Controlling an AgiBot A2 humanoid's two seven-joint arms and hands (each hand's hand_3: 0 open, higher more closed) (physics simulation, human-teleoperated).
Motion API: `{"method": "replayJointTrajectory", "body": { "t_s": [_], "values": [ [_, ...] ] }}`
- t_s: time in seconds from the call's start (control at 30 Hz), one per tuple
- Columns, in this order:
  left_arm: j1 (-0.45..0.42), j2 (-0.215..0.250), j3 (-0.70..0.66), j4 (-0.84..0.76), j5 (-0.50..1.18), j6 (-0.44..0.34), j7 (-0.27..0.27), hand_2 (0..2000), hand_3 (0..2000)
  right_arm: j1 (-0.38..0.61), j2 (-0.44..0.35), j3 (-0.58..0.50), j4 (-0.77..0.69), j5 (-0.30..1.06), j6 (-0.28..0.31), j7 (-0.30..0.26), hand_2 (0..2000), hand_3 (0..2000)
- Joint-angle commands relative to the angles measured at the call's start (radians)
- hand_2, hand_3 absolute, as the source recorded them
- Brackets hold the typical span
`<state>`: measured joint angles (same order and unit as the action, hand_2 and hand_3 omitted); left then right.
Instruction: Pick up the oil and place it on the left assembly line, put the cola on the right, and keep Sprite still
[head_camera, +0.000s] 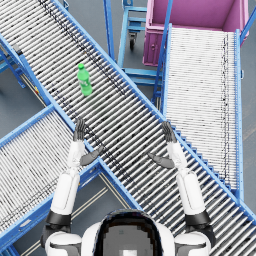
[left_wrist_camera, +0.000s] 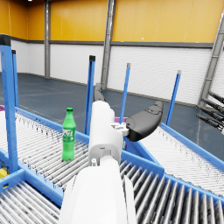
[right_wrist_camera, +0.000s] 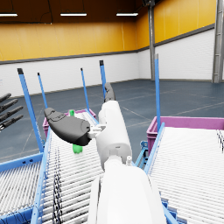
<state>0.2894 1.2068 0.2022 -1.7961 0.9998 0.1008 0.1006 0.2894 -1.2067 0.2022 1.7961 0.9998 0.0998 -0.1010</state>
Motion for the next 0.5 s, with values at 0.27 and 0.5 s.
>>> {"method": "replayJointTrajectory", "body": {
  "t_s": [0.27,0.5],
  "values": [
    [0.000,0.000,0.000,0.000,0.000,0.000,0.000,0,0,0.000,0.000,0.000,0.000,0.000,0.000,0.000,0,0],
    [0.000,0.000,0.000,0.000,0.000,0.000,0.000,0,0,0.000,0.000,0.000,0.000,0.000,0.000,0.000,0,0]
  ]
}}
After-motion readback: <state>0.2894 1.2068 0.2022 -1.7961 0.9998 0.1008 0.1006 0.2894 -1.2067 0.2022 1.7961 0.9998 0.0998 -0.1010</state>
